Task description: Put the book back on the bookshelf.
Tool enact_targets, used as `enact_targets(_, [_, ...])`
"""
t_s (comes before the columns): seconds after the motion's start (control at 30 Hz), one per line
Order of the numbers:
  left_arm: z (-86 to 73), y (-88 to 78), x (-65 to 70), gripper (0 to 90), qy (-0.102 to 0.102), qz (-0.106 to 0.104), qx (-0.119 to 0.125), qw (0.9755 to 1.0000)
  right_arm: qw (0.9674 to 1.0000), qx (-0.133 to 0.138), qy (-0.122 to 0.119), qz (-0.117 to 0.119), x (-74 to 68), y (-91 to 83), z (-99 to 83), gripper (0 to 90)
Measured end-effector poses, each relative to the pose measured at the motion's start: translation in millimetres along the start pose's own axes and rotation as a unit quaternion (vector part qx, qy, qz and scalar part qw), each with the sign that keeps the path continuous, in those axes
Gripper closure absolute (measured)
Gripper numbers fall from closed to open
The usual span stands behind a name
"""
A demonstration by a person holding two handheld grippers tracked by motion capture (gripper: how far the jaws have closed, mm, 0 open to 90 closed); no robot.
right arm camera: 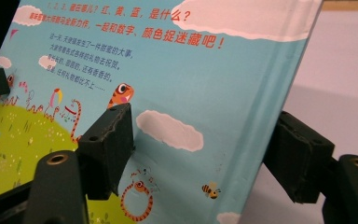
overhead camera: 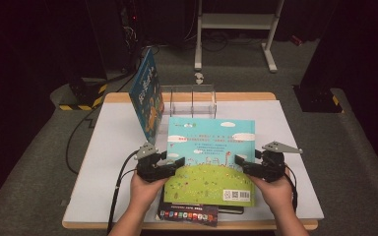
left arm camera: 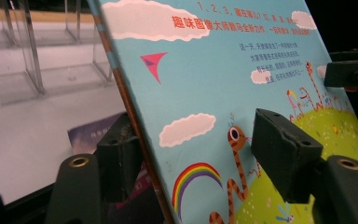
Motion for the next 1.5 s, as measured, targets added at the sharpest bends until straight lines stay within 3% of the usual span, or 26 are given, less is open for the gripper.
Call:
enact_targets(0.47, [21.1,-6.7,2.9,42.1,0.033,0.010,0.051,0.9981,0.9982,0.056,-0.017,-0.014,-5.0,-10.3,19.0,35.2])
enact_targets(0.87, [33.1,-9.1,6.7,44.8,0.059,0.019,0.077,0.9952,0.9934,0.103,-0.040,-0.030,-10.5,-22.6,32.6,41.1])
enact_targets(1.03, [39.4,-11.1,11.1,46.9,0.076,0.026,0.090,0.9927,0.9904,0.121,-0.053,-0.040,-13.0,-27.4,36.1,41.9])
enact_targets(1.17, [45.6,-11.3,13.7,48.3,0.098,0.037,0.101,0.9893,0.9876,0.138,-0.060,-0.046,-15.2,-31.7,41.2,43.4])
enact_targets(1.5, [56.7,-4.3,9.2,48.1,0.115,0.043,0.111,0.9862,0.9853,0.151,-0.060,-0.052,-11.6,-28.0,50.0,43.2])
Point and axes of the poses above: each handheld gripper's, and its own axes: y roughly forward along the jaws, z roughly out of its top, x roughly to its right, the point moved 3 cm from there along y, roughly forward along the jaws, and after that the axes turned 3 degrees about x, right-handed, at the moved point
